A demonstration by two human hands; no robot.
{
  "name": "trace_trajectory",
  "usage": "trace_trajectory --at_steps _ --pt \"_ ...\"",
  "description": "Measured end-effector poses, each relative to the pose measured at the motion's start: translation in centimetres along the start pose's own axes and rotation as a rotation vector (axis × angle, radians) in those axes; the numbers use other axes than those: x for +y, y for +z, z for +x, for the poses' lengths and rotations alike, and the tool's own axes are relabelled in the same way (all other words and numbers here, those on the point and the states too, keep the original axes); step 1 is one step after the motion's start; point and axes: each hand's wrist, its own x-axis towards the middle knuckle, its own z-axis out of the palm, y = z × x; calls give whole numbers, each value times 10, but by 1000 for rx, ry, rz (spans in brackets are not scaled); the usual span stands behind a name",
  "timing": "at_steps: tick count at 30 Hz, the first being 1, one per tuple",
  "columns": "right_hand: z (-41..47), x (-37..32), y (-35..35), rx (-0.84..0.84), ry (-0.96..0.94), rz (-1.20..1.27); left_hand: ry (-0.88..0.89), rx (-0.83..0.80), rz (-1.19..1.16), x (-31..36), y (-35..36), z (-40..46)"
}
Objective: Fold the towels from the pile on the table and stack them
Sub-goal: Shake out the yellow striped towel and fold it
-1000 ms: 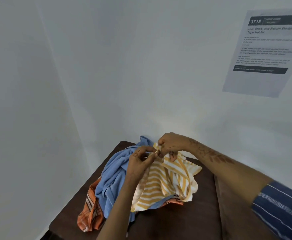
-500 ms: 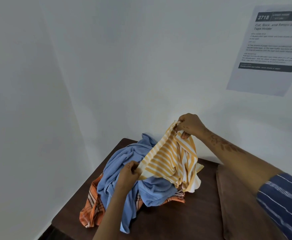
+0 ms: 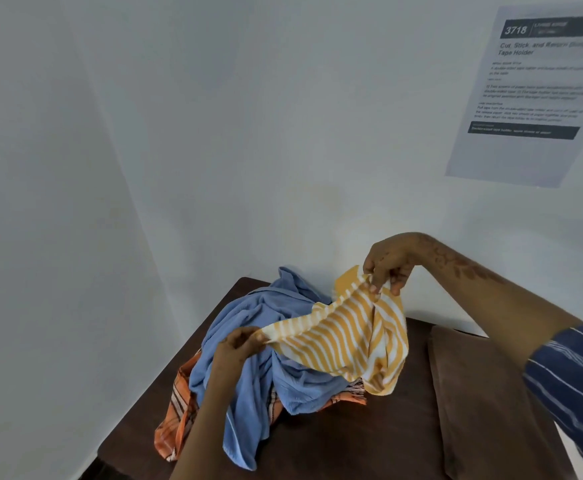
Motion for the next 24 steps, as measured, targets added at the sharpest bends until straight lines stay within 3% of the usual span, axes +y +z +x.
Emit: trace_trajectory --at_steps 3,7,9,11,13,14,15,18,20,24 --pt "-10 -6 -5 -171 13 -128 113 -46 301 8 1 2" --pt "-28 -20 -9 -328 -3 -199 239 -2 400 24 -8 15" --pt "-38 -27 -18 -282 -23 -212 255 57 341 41 -15 24" --pt "-37 -30 -38 92 -127 -142 293 90 255 63 -18 32" --pt "-30 -30 -60 708 -264 94 339 150 215 89 -15 40" --pt "-27 -30 -67 910 -315 276 344 180 216 101 -13 44" --pt "-26 -31 -72 978 -355 457 327 191 245 113 -11 47" --pt "-23 -32 -62 814 -369 722 71 -12 448 136 -9 55" --pt "-17 -33 -48 668 -418 830 -142 -200 441 143 -4 51" --pt "-1 -36 -19 579 -424 878 -234 -260 281 135 19 39"
